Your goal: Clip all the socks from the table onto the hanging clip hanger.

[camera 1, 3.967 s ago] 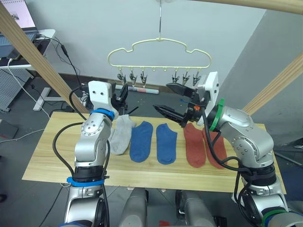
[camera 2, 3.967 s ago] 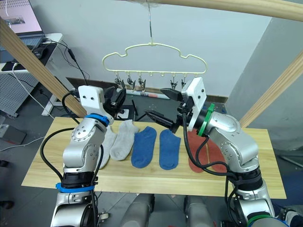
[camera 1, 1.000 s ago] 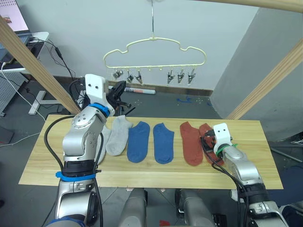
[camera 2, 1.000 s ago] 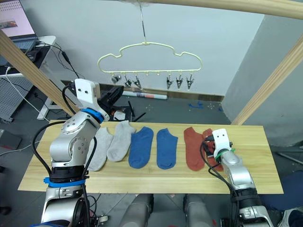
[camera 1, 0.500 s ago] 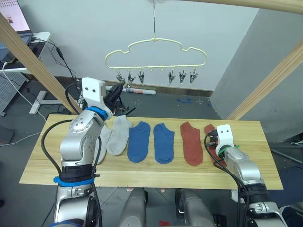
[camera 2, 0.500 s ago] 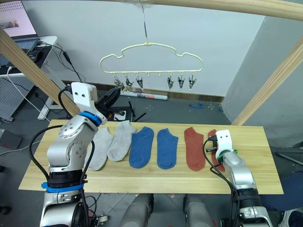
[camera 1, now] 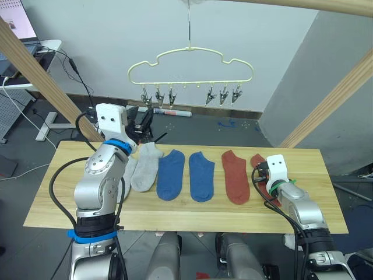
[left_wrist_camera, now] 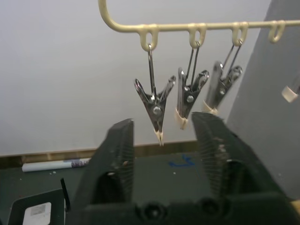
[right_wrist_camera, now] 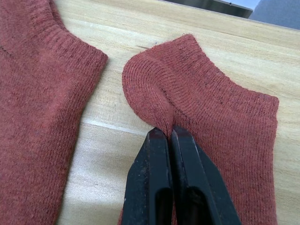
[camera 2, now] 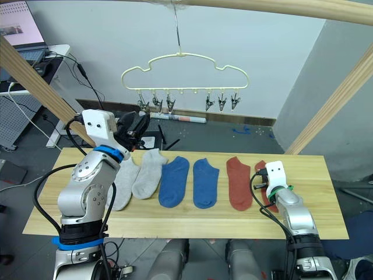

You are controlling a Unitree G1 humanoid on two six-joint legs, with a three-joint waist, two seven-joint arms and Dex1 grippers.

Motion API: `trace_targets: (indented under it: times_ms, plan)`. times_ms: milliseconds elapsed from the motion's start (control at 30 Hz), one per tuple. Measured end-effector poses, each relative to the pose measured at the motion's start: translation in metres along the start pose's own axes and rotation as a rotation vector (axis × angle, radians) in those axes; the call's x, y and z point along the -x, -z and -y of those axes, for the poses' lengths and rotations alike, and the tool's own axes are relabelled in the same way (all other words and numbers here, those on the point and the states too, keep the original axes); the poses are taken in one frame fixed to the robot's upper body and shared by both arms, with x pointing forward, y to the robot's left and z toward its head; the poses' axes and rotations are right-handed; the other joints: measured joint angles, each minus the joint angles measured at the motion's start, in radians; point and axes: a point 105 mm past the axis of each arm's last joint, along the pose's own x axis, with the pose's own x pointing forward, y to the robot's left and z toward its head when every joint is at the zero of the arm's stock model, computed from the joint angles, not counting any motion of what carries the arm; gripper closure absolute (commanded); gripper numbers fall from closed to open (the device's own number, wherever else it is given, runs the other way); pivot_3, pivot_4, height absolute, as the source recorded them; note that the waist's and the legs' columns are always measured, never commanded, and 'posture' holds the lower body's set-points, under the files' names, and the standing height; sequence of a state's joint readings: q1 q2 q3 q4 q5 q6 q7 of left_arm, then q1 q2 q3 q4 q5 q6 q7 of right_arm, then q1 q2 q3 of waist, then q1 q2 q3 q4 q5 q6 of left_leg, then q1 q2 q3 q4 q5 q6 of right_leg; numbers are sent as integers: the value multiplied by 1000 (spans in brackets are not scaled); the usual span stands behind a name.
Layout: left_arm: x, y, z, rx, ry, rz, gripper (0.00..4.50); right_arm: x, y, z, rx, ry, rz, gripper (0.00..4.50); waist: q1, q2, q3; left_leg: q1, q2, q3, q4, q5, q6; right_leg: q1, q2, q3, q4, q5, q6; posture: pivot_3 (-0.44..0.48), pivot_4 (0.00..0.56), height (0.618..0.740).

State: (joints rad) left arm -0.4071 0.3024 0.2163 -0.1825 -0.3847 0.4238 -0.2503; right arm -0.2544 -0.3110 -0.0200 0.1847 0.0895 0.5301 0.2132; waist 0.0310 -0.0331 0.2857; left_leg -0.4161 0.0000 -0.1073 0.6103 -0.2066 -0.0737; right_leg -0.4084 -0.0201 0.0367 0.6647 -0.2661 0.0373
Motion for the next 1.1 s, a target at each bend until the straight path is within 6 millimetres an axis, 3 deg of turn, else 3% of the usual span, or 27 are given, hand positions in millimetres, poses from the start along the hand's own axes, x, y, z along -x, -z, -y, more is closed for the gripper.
trace_targets:
  times_ms: [133, 367, 467, 567, 1100]
  plan:
    - [-4, 2, -6, -28, -36, 2, 25, 0, -1, 0, 2, -1, -1, 4500, 0, 0, 0, 0, 0, 0, 0, 0, 0, 0, 0, 0, 0, 0, 0, 197, 292, 740]
    - [-17, -3, -12, -52, -60, 36, 25, 0, -1, 0, 10, 0, -2, 4500, 0, 0, 0, 0, 0, 0, 0, 0, 0, 0, 0, 0, 0, 0, 0, 192, 295, 740]
    - [-21, -3, -13, -53, -62, 45, 583, 0, -1, 0, 10, 0, -2, 4500, -1, 0, 0, 0, 0, 0, 0, 0, 0, 0, 0, 0, 0, 0, 0, 192, 295, 740]
    - [-24, -6, -13, -54, -54, 58, 1468, 0, -1, 0, 10, 0, -3, 4500, -2, 0, 0, 0, 0, 0, 0, 0, 0, 0, 0, 0, 0, 0, 0, 192, 295, 740]
    - [-35, -8, -6, -83, 3, 68, 1468, 1, -1, 0, 8, -1, -8, 4500, -4, 0, 0, 0, 0, 0, 0, 0, 0, 0, 0, 0, 0, 0, 0, 182, 294, 740]
